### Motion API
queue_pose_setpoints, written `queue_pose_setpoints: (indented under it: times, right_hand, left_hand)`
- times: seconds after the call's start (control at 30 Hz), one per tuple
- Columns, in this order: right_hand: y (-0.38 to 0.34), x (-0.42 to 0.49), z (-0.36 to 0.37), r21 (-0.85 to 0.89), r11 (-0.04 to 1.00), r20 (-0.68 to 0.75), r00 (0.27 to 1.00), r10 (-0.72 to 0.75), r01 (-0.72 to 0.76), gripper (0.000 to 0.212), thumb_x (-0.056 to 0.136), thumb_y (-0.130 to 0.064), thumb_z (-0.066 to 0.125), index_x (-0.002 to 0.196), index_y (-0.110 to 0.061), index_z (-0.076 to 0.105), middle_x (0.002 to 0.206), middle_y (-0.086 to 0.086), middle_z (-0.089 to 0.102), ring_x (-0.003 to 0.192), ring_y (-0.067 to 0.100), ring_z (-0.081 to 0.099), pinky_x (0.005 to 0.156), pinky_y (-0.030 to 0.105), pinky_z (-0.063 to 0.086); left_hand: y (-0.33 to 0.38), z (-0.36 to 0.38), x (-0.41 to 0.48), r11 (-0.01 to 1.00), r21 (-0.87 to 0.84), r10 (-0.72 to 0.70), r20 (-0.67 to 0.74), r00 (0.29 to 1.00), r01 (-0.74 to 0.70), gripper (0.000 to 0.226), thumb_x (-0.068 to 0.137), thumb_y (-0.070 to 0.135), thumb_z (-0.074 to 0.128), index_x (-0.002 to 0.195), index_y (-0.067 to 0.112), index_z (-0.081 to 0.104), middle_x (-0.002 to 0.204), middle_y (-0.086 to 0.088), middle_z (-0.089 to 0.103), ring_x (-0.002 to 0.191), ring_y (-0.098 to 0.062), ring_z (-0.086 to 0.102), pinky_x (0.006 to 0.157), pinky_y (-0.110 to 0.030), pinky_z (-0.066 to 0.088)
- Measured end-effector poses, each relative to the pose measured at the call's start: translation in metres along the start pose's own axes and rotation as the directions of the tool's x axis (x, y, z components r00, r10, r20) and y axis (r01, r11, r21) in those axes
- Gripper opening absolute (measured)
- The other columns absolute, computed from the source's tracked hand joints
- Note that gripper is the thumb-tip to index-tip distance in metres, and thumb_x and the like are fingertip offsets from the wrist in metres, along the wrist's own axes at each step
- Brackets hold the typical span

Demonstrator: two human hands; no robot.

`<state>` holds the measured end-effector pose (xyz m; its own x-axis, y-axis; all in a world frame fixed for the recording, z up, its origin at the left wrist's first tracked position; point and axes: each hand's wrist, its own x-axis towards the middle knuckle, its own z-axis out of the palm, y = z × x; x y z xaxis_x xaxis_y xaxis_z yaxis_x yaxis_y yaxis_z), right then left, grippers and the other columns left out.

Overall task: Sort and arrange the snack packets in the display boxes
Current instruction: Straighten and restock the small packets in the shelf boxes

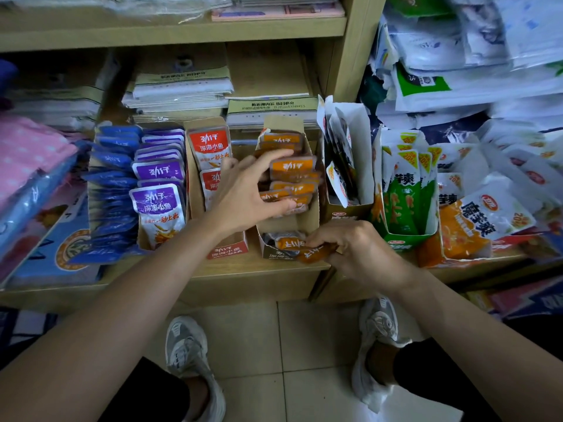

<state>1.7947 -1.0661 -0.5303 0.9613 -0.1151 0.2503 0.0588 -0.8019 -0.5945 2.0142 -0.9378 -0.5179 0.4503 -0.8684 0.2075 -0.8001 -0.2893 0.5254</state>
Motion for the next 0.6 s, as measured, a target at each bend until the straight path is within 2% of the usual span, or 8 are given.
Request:
queue_pose_setpoints:
  times: [0.07,0.1,0.17,0.23,0.3,0.37,0.5,0.6]
  right_hand:
    - [0.0,0.0,0.0,-0.004,1.0,-0.01,1.0,-0.005,0.005,0.039,0.073,0.01,0.078,0.105,-0.011,0.076,0.104,-0.003,0.074,0.097,0.008,0.069,0.088,0.026,0.057]
    - [-0.001,0.001,0.0,0.0,1.0,-0.015,1.0,-0.006,0.006,0.037,0.074,0.009,0.079,0.105,-0.011,0.076,0.103,-0.005,0.074,0.095,0.006,0.068,0.086,0.023,0.056]
    - [-0.001,0.001,0.0,0.018,1.0,-0.026,1.0,0.007,-0.007,0.033,0.077,0.003,0.081,0.106,-0.011,0.075,0.101,-0.012,0.069,0.093,0.0,0.065,0.085,0.019,0.055]
    - [-0.002,0.001,-0.001,0.042,0.999,-0.049,0.998,0.031,-0.028,0.027,0.081,-0.005,0.081,0.107,-0.012,0.076,0.1,-0.014,0.067,0.091,0.0,0.063,0.083,0.019,0.054]
    - [-0.005,0.001,-0.003,0.059,0.997,-0.086,0.995,0.053,-0.048,0.021,0.085,-0.012,0.078,0.106,-0.012,0.075,0.097,-0.011,0.065,0.09,0.003,0.061,0.08,0.019,0.051]
    - [-0.008,0.002,-0.006,0.057,0.997,-0.148,0.987,0.065,-0.057,0.017,0.089,-0.016,0.075,0.105,-0.012,0.073,0.096,-0.011,0.061,0.091,0.005,0.058,0.079,0.018,0.047]
    - [-0.018,0.002,-0.016,0.189,0.968,-0.233,0.951,0.205,-0.162,0.024,0.095,-0.03,0.066,0.106,-0.01,0.068,0.099,-0.001,0.068,0.091,0.008,0.066,0.071,0.021,0.054]
    - [-0.021,0.002,-0.02,0.25,0.944,-0.216,0.938,0.272,-0.216,0.014,0.092,-0.023,0.07,0.101,-0.012,0.067,0.092,-0.003,0.073,0.084,0.008,0.071,0.066,0.032,0.058]
  left_hand:
    - [-0.004,-0.006,0.004,0.989,-0.142,-0.031,0.068,0.997,0.04,0.088,0.067,0.075,0.07,0.145,0.051,0.037,0.128,0.013,0.063,0.12,-0.016,0.057,0.107,-0.045,0.035]
    - [-0.005,-0.011,0.006,0.977,-0.203,-0.041,0.105,0.994,0.062,0.087,0.066,0.072,0.075,0.143,0.051,0.04,0.128,0.016,0.064,0.121,-0.012,0.058,0.109,-0.051,0.039]
    - [-0.005,-0.02,0.008,0.957,-0.271,-0.057,0.184,0.981,0.106,0.084,0.065,0.063,0.084,0.139,0.049,0.047,0.125,0.018,0.066,0.12,-0.008,0.061,0.106,-0.053,0.047]
    - [-0.003,-0.023,0.008,0.962,-0.252,-0.051,0.22,0.974,0.108,0.085,0.064,0.062,0.085,0.139,0.047,0.048,0.126,0.018,0.066,0.121,-0.009,0.061,0.104,-0.052,0.049]
    - [0.001,-0.021,0.004,0.979,-0.176,-0.07,0.183,0.981,0.103,0.089,0.061,0.076,0.075,0.14,0.05,0.043,0.128,0.018,0.065,0.126,-0.015,0.057,0.109,-0.054,0.04]
    - [0.004,-0.016,0.0,0.994,-0.092,-0.053,0.119,0.991,0.064,0.092,0.064,0.077,0.072,0.145,0.049,0.037,0.134,0.014,0.063,0.129,-0.018,0.053,0.112,-0.044,0.025]
    - [0.011,-0.014,-0.008,0.999,-0.041,0.013,0.037,0.999,-0.011,0.1,0.076,0.052,0.082,0.155,0.043,0.022,0.137,0.004,0.062,0.13,-0.023,0.052,0.104,-0.03,0.012]
    - [0.012,-0.016,-0.011,0.999,-0.017,0.045,0.046,0.998,-0.044,0.099,0.079,0.041,0.081,0.158,0.04,0.021,0.138,0.005,0.062,0.129,-0.018,0.051,0.107,-0.03,0.015]
